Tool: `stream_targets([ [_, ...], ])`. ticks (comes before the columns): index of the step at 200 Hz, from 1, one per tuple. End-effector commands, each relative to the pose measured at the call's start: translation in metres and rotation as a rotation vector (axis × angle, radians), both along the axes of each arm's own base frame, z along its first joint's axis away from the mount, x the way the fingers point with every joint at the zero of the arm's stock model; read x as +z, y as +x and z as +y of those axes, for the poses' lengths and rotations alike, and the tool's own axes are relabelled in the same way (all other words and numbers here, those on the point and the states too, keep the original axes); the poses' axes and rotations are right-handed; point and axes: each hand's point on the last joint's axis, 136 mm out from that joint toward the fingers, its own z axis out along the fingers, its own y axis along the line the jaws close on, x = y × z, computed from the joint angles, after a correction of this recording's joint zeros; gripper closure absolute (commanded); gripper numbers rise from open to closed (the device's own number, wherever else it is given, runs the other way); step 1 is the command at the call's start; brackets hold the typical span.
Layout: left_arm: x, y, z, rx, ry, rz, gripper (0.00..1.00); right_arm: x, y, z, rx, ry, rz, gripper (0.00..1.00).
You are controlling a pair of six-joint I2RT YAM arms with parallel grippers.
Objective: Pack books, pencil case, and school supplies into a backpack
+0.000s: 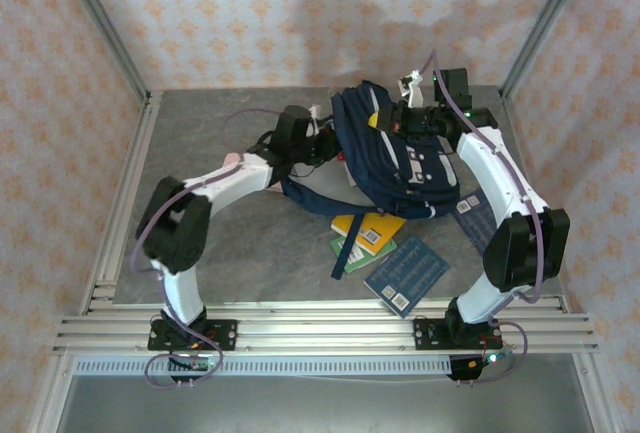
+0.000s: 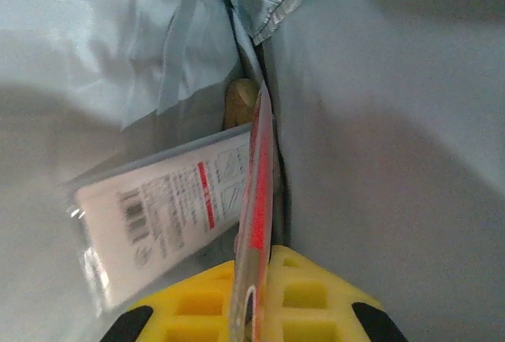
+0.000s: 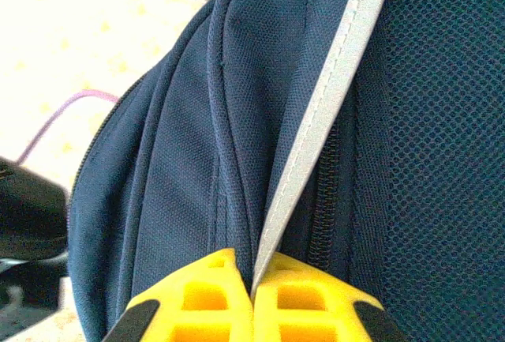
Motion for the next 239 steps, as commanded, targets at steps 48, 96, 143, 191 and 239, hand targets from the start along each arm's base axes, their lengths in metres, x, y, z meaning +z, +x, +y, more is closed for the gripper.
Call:
stream_targets([
  [48, -0.025, 0.043, -0.104, -0.146, -0.119, -0.002, 0.65, 0.067, 0.004, 0.013, 0.038, 0.181, -0.199, 1.0],
  [96, -0.007, 0.039, -0.075, -0.093, -0.032, -0.019, 0.27, 0.055, 0.01, 0.004, -0.028, 0.1, -0.204, 1.0],
  [143, 0.024, 0.014, -0.03, -0.092, 0.021, -0.039, 0.23, 0.041, 0.016, -0.009, -0.089, -0.006, -0.221, 1.0],
  [191, 0.029, -0.011, 0.025, -0.027, 0.139, -0.011, 0.23, 0.031, 0.03, -0.017, -0.151, -0.029, -0.216, 1.0],
  [239, 0.026, -0.033, 0.102, 0.144, 0.196, 0.055, 0.24, 0.026, 0.048, -0.024, -0.237, -0.026, -0.189, 1.0],
])
